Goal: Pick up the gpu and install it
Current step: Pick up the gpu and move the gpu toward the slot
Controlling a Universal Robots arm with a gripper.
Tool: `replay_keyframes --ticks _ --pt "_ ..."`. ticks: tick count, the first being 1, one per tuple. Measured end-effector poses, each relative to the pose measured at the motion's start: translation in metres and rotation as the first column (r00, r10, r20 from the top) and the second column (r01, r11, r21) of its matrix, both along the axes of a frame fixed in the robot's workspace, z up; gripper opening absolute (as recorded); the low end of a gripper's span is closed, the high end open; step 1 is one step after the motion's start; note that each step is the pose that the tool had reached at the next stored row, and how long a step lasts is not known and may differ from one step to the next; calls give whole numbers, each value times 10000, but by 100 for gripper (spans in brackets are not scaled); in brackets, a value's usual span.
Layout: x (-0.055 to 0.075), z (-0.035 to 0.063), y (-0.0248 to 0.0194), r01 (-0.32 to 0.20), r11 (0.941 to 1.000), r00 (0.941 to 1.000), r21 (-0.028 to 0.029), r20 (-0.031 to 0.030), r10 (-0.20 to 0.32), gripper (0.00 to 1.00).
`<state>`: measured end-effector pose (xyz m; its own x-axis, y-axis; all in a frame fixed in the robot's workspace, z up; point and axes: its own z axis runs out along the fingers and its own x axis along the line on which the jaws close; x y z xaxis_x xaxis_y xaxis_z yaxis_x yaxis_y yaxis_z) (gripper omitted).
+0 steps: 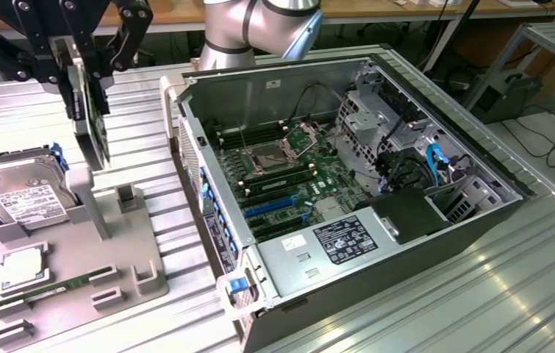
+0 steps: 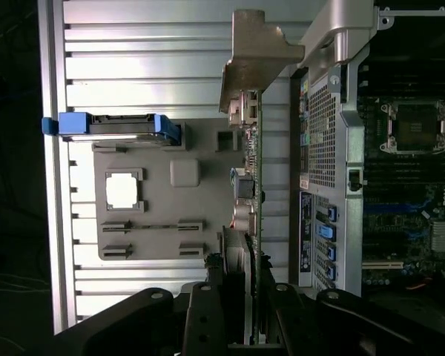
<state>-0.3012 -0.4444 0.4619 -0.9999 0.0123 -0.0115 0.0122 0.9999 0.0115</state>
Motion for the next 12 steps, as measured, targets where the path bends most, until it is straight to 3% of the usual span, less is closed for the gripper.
replay_keyframes --ticks 12 --pt "248 -2 0 0 10000 10000 -1 0 0 27"
